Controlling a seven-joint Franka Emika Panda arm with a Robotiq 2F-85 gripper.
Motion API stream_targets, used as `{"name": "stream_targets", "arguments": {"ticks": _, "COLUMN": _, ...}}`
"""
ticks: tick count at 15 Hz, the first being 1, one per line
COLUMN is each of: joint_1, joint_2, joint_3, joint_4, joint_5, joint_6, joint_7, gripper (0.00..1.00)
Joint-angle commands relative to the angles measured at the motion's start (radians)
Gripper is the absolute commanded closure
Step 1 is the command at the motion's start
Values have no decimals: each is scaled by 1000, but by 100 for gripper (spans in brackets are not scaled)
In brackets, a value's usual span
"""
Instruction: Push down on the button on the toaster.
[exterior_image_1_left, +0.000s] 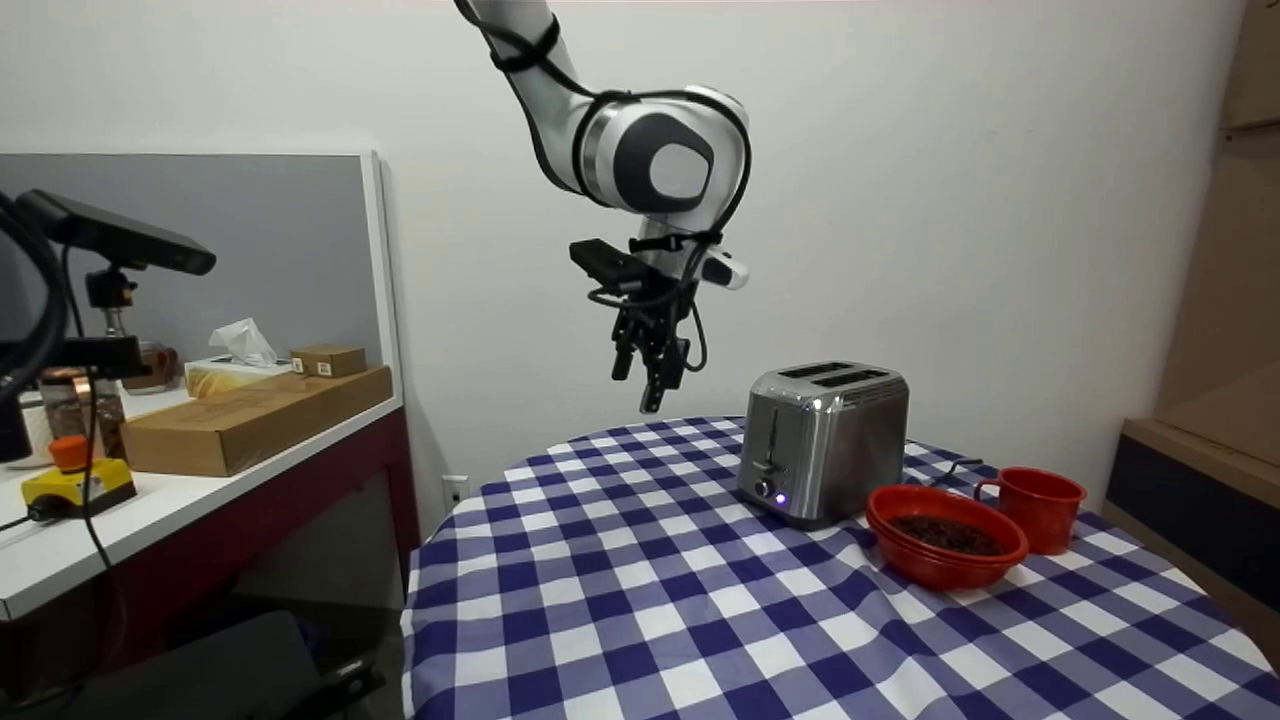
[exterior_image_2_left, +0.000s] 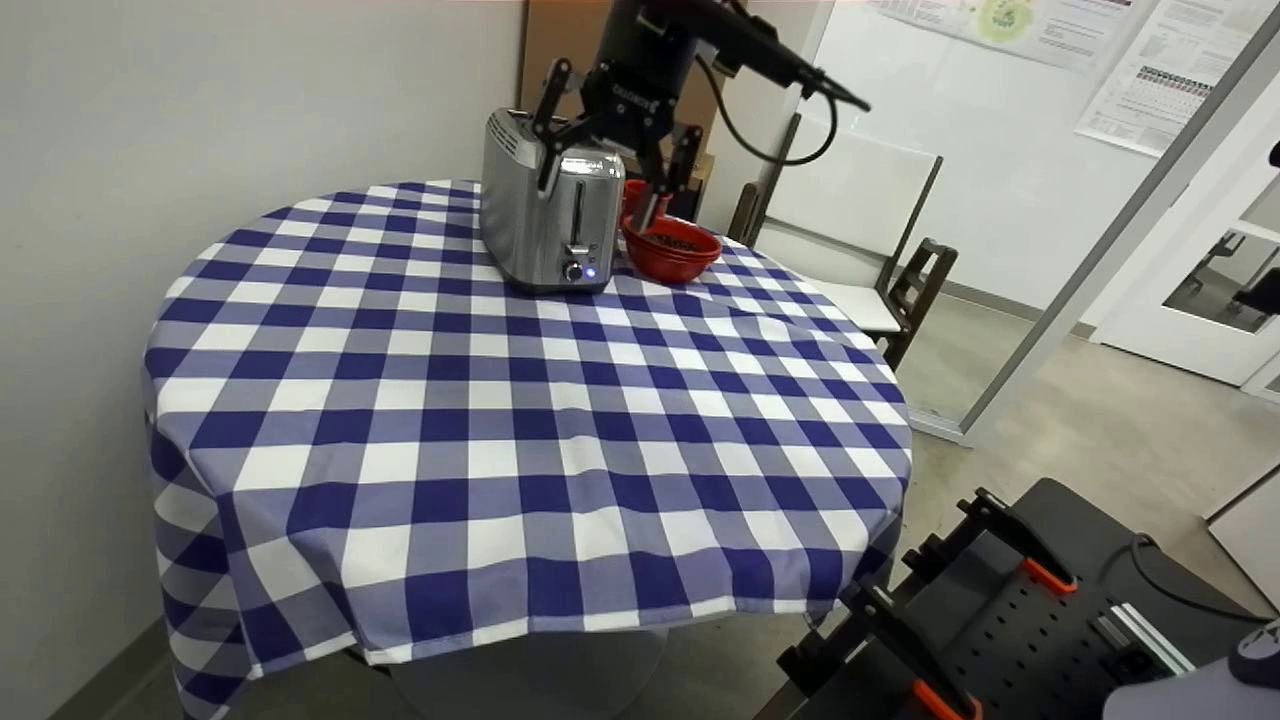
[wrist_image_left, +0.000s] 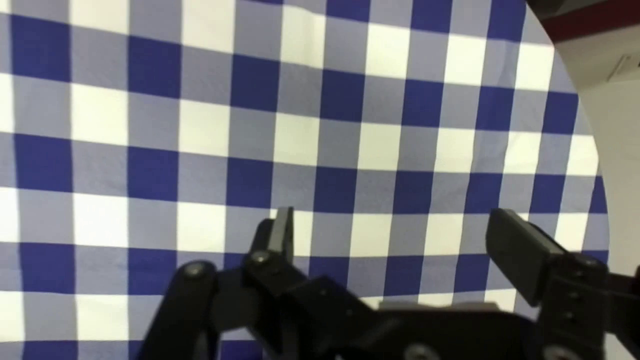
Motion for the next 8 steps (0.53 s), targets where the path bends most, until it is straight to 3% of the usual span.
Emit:
{"name": "stream_targets", "arguments": {"ticks": 1, "joint_1": 34, "joint_2": -238, "joint_3": -46, "joint_4": -184, "joint_5": -127, "joint_6": -88, "joint_7": -3, "gripper": 0}}
{"name": "stream_targets", "arguments": {"ticks": 6, "joint_1": 16, "joint_2": -483, "joint_3": -47, "joint_4": -327, "joint_5": -398, "joint_6": -126, "joint_7": -14, "gripper": 0}}
{"name": "stream_targets", "arguments": {"ticks": 7, "joint_1": 21, "joint_2": -371, "joint_3": -44, "joint_4": -247, "joint_5": -326, "joint_6": -129, "joint_7": -2, "gripper": 0}}
{"name": "stream_targets", "arguments": {"ticks": 8, "joint_1": 19, "joint_2": -404, "joint_3": -43, "joint_4": -265, "joint_5": -336, "joint_6": -128, "joint_7": -1, "gripper": 0}}
